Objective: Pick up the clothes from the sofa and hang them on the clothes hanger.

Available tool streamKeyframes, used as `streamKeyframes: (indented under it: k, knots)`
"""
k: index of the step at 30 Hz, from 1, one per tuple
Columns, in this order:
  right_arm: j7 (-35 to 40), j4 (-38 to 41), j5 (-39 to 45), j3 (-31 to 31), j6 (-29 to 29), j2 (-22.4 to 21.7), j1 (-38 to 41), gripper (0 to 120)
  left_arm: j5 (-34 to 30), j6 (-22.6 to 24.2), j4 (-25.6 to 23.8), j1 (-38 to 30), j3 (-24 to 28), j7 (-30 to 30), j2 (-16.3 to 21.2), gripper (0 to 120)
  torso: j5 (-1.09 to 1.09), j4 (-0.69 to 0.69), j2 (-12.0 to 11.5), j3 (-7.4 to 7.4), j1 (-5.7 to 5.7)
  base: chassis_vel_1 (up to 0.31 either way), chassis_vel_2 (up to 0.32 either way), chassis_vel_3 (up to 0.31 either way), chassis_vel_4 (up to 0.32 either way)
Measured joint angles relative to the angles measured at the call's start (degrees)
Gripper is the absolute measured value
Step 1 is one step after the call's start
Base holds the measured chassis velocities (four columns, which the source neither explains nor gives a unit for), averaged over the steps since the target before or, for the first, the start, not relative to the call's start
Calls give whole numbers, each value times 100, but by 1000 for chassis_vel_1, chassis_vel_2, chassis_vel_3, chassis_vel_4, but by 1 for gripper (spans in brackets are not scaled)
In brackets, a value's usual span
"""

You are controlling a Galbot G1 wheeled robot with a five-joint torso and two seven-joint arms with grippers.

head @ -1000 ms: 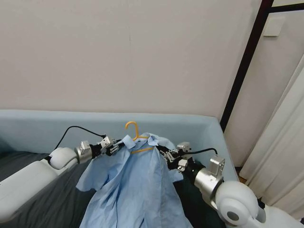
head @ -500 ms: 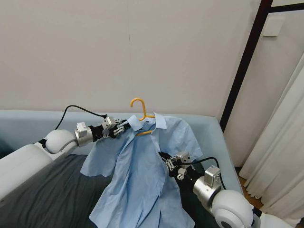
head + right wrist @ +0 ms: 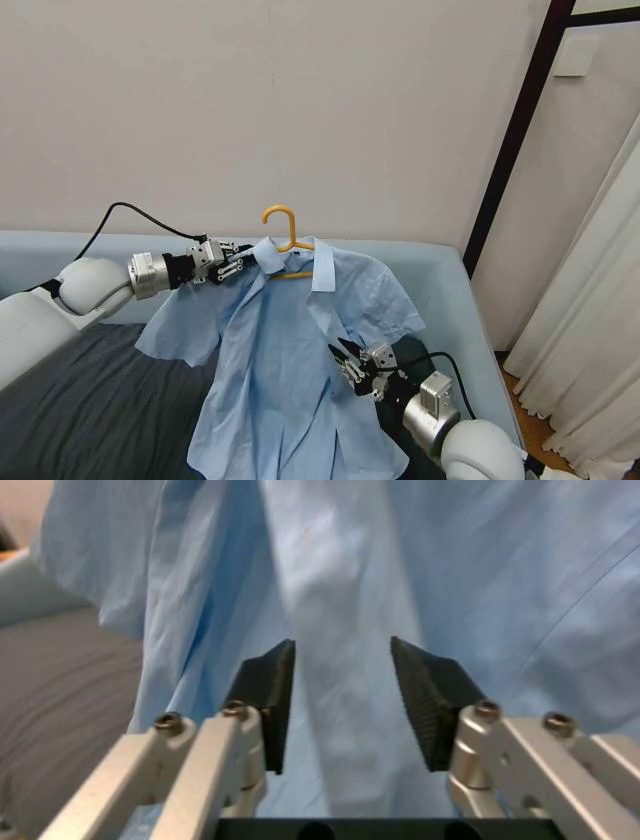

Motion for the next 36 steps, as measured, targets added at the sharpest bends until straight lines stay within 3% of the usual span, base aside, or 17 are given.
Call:
streamKeyframes:
  k: [4, 5, 7, 13, 16, 24, 29, 36]
  knots:
    - [323, 543, 610, 760, -253, -57, 333, 62, 327, -173, 189, -354, 72, 38, -220, 7, 0, 0, 0, 0, 0, 0, 0, 0, 0]
    - [323, 543, 610, 760, -253, -57, 333, 62, 327, -173, 189, -354, 72, 38, -220, 7, 0, 0, 0, 0, 0, 0, 0, 0, 0]
    - [727, 790, 1247, 946, -612, -78, 872, 70, 404, -207, 352, -654, 227, 33, -382, 7, -1, 2, 0, 0, 0, 0, 0, 0, 0]
    - [1228, 841, 1922, 994, -906, -221, 1582, 89, 539, -212, 637, -1298, 557, 37, -663, 7, 3, -1, 0, 1, 1, 0, 0, 0, 0]
    - [1615, 665, 2346, 833, -1071, -195, 2030, 99, 501, 33, 577, -1414, 737, -136, -858, 7, 1, -1, -1, 1, 0, 0, 0, 0, 0]
    - [1932, 243, 2543, 357, -1322, -123, 2812, 100, 316, 293, 370, -1297, 811, -329, -963, 7, -1, 3, -1, 1, 0, 0, 0, 0, 0]
    - [2033, 119, 2441, 176, -1472, -102, 2878, 98, 335, 335, 333, -1266, 807, -345, -1002, 7, 0, 0, -1, 1, 1, 0, 0, 0, 0]
    - [2060, 151, 2363, -39, -1561, -31, 2836, 72, 459, 350, 336, -1262, 812, -333, -1038, 7, 0, 0, -1, 0, 0, 0, 0, 0, 0]
